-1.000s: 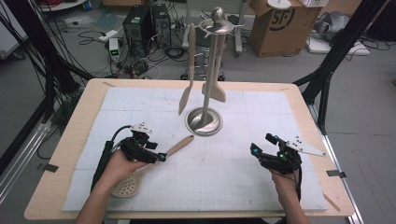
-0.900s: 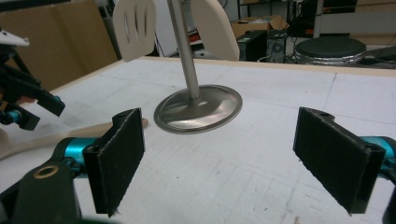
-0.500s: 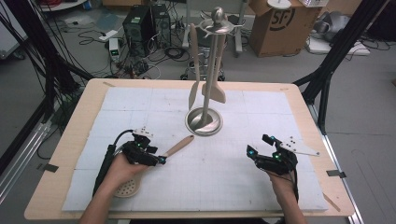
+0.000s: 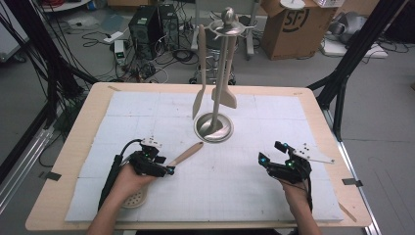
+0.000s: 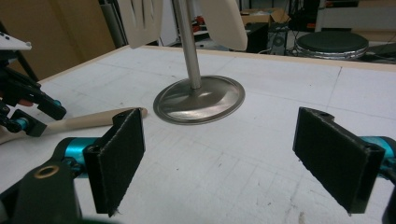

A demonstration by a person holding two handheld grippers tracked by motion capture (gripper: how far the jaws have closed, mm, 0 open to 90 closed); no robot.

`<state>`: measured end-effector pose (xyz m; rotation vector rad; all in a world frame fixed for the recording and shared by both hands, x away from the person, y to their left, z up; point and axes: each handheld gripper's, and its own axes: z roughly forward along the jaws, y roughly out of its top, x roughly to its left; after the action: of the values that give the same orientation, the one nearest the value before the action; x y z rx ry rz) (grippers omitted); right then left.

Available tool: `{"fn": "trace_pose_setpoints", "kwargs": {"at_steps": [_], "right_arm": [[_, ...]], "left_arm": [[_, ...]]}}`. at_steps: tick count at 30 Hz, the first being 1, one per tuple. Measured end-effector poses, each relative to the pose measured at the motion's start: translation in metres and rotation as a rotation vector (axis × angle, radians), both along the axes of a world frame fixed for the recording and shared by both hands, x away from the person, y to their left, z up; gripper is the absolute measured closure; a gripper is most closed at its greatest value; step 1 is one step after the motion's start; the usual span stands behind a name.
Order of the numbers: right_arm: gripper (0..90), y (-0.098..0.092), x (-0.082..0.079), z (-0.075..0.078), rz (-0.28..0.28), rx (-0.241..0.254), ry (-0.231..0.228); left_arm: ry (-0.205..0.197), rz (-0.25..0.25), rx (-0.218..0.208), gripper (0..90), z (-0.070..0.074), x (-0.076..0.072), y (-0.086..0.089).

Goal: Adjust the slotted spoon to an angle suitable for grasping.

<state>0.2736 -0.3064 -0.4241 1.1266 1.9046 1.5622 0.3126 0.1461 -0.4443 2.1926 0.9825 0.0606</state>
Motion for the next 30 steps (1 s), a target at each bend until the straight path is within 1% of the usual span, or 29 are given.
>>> {"fn": "trace_pose_setpoints", "kwargs": {"at_steps": [1, 2, 9, 12, 14, 17, 21, 24, 26, 28, 30], "right_arm": [[15.9, 0.0001, 0.0001, -0.0001, 0.0, 0.0, 0.0], [15.9, 0.0002, 0.0001, -0.0001, -0.002, -0.002, 0.0], [15.9, 0.0005, -0.0003, -0.0002, 0.0, 0.001, 0.008], [15.9, 0.0004, -0.0003, -0.0002, -0.001, 0.0, 0.006], [15.9, 0.0005, -0.0001, -0.0003, 0.001, -0.001, 0.007], [15.9, 0.0006, -0.0002, -0.0002, 0.001, -0.005, 0.002], [15.9, 0.0002, 0.0003, -0.0006, -0.001, -0.004, 0.004], [15.9, 0.0006, 0.0004, -0.0009, 0.001, -0.005, 0.003], [15.9, 0.0009, 0.0002, -0.0009, 0.001, -0.005, 0.006], [15.9, 0.0006, 0.0003, -0.001, -0.001, -0.005, 0.009], [15.9, 0.0005, 0.0004, -0.001, 0.0, -0.006, 0.009]], "left_arm": [[-0.002, -0.005, 0.009, 40.9, 0.0001, -0.0004, -0.0008], [-0.004, -0.005, 0.008, 40.8, 0.0003, -0.0007, -0.0014], [-0.014, 0.008, -0.012, 40.3, 0.0042, -0.0015, 0.0002], [-0.016, -0.006, -0.024, 40.9, 0.0062, -0.0033, -0.0005], [-0.012, -0.008, -0.017, 41.4, 0.0057, -0.0033, -0.001], [-0.008, 0.003, 0.001, 41.2, 0.0047, -0.003, -0.001], [-0.004, -0.005, -0.01, 41.9, 0.0044, -0.0031, -0.0011], [-0.004, -0.001, -0.008, 42.4, 0.0046, -0.0036, -0.0008], [-0.016, 0.0, -0.028, 42.4, 0.0065, -0.0039, 0.0007], [-0.011, -0.007, -0.072, 43.3, 0.0085, -0.0045, 0.0021], [-0.016, -0.019, -0.069, 44.6, 0.0093, -0.0055, 0.0013]]}}
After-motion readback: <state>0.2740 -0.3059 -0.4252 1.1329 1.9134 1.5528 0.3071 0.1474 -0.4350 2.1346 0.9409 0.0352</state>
